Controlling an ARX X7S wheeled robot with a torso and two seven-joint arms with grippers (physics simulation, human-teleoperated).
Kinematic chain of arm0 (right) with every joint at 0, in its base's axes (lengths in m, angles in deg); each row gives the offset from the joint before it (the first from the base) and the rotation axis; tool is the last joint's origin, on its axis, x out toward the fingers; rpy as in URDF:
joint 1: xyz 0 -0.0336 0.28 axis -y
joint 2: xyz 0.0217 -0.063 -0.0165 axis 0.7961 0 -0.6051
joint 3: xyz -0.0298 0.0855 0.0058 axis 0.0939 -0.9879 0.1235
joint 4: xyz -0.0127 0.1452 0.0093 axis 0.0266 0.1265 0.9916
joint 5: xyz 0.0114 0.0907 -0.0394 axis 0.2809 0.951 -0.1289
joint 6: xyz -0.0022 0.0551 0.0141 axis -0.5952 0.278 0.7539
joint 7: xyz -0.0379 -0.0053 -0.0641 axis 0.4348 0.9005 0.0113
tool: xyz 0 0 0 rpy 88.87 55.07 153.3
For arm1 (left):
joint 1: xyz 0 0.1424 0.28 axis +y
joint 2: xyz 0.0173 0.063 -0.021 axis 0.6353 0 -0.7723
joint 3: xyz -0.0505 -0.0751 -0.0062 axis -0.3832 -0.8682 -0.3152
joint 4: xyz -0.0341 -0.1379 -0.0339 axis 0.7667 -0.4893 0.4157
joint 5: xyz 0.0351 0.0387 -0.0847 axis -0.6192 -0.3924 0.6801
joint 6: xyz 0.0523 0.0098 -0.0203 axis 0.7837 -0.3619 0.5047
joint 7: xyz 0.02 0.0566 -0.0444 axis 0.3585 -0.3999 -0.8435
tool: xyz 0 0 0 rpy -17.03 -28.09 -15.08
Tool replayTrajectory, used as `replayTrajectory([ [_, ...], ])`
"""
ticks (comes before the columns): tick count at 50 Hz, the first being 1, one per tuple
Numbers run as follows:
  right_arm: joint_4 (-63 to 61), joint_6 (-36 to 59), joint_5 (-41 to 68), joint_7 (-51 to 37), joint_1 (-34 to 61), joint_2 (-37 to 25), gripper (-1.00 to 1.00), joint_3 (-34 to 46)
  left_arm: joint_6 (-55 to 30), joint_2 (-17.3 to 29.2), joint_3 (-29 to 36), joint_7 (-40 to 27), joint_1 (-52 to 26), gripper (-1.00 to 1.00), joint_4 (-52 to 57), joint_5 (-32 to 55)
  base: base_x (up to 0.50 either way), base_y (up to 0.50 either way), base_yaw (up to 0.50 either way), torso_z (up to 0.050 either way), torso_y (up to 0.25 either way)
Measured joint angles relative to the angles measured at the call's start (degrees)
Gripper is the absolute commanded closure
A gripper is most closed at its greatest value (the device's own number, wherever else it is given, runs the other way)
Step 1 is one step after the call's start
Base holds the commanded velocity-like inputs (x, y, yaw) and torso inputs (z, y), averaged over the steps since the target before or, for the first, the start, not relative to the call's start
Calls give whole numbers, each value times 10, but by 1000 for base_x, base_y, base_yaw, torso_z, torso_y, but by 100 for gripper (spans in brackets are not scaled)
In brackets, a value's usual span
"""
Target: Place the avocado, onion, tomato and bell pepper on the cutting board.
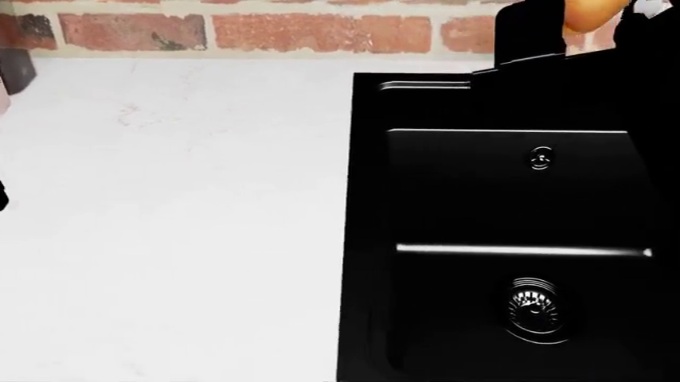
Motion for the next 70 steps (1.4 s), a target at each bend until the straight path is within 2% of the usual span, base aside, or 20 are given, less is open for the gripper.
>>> replayTrajectory([
  [70,2,-14,12,-13,6,-24,100,12,7,7,7,14,-3,100,-1,-12,0,-363,0,0,0],
])
